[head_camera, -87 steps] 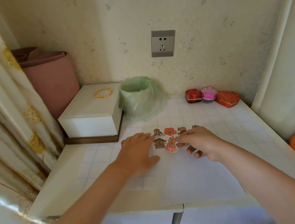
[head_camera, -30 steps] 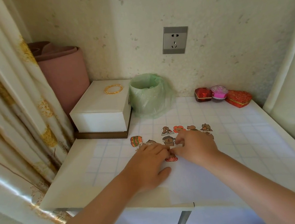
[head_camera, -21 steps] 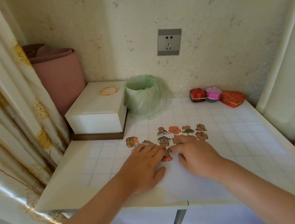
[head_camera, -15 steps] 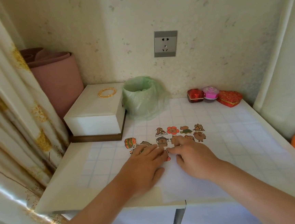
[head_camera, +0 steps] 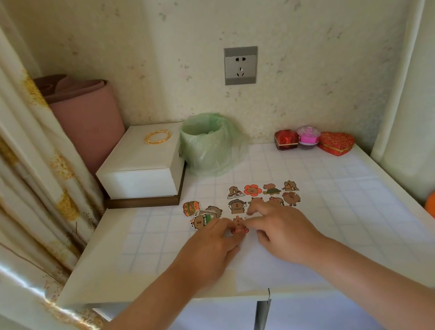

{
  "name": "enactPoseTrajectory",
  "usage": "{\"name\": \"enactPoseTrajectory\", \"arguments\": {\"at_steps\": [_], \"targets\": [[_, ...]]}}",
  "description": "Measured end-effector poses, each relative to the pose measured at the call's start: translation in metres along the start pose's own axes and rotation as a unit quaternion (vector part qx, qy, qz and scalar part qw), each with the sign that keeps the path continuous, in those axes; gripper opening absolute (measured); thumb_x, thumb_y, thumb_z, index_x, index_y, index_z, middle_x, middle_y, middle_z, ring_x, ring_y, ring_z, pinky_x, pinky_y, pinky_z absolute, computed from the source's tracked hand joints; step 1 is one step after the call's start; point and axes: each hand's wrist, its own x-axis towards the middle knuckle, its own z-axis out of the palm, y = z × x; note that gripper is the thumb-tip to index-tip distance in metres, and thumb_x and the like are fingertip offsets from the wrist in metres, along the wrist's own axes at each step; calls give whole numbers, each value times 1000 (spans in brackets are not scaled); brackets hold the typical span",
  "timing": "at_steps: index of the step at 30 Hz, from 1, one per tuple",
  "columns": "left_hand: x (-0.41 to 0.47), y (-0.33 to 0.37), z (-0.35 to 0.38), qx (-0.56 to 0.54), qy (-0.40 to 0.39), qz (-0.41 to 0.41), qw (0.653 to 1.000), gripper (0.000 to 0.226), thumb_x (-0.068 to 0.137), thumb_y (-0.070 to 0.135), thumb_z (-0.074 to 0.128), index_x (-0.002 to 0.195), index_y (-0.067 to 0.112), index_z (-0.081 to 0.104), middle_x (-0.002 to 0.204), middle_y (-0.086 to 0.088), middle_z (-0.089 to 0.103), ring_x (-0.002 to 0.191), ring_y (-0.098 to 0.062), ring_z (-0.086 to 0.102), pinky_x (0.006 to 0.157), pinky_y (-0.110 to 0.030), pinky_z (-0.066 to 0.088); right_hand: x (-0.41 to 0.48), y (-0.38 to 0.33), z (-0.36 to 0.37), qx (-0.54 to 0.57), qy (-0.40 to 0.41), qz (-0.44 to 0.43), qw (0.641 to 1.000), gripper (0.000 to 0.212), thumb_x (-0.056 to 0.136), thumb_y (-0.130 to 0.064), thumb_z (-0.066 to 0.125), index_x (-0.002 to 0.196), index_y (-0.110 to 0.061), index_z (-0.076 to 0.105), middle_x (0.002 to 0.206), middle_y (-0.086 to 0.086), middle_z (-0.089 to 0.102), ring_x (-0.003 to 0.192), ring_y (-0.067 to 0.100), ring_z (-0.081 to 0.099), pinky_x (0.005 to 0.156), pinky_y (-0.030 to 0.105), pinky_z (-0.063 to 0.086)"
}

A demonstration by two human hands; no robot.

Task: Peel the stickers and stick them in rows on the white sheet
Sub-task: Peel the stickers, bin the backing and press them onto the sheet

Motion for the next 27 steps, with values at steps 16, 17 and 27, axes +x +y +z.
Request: {"name": "enactPoseTrajectory", "arguments": {"at_steps": [16, 17, 27], "targets": [[4, 2, -10, -16, -10, -58, 998, 42, 92, 42, 39, 100, 13, 68, 102, 0, 65, 97, -21, 59, 82, -34, 53, -8, -6, 5, 53, 4, 27, 998, 31, 81, -20, 53, 105, -17, 71, 108, -3, 62, 97, 17, 56, 79, 32, 52], [5, 3, -11, -10, -4, -51, 999, 40, 92, 41, 39, 104, 14, 66, 102, -1, 63, 97, -21, 58, 83, -34, 52, -6, -6, 4, 48, -12, 41, 998, 35, 80, -22, 55, 111, -15, 69, 112, 0, 59, 97, 19, 57, 78, 33, 52], [13, 2, -8, 65, -164, -65, 982, 72, 99, 64, 13, 159, 26, 4, 165, 9, -6, 153, -12, -9, 124, -39, -4, 5, -6, 3, -46, -28, 52, 997, 45, 78, -33, 36, 102, -21, 73, 96, -1, 57, 83, 20, 51, 76, 36, 49]]}}
